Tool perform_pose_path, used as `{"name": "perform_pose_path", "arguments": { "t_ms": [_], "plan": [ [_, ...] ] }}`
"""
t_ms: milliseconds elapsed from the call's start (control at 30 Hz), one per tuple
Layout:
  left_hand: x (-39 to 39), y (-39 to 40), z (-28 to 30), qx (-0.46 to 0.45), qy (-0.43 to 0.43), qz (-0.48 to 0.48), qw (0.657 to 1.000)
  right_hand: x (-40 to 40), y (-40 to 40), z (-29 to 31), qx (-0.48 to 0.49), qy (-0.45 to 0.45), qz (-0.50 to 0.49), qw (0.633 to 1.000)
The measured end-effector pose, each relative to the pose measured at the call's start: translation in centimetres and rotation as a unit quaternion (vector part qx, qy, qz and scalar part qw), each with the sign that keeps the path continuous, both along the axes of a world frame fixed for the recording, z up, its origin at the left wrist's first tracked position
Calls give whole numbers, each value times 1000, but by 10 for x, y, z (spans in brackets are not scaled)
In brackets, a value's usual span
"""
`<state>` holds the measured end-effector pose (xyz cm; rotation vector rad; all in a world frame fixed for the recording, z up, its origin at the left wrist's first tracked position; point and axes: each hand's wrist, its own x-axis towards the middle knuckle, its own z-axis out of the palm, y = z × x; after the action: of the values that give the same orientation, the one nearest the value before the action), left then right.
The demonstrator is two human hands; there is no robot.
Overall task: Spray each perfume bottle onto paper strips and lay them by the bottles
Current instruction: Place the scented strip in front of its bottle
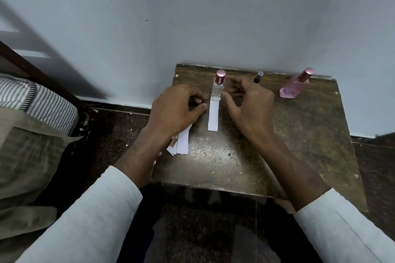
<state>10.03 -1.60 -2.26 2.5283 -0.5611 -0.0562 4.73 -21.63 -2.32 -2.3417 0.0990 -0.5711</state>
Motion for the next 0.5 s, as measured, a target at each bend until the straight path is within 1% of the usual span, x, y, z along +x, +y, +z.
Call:
{"name": "perform_pose_path", "arguments": {
  "t_ms": [100, 233, 367, 500],
  "plan": [
    [-3, 12, 3, -12, -2, -5, 1000, -13, -2, 3, -34, -9, 6, 999],
    [-13, 28, 6, -7, -7, 0, 1000, -38, -3, 3, -76, 16, 37, 996],
    [-36, 39, 11, -2, -12, 17, 1000, -64, 3, 9, -77, 34, 63, 994],
    [-59, 44, 9, 10, 24, 67, 997, -83, 18, 23, -71, 57, 98, 991]
  ]
}}
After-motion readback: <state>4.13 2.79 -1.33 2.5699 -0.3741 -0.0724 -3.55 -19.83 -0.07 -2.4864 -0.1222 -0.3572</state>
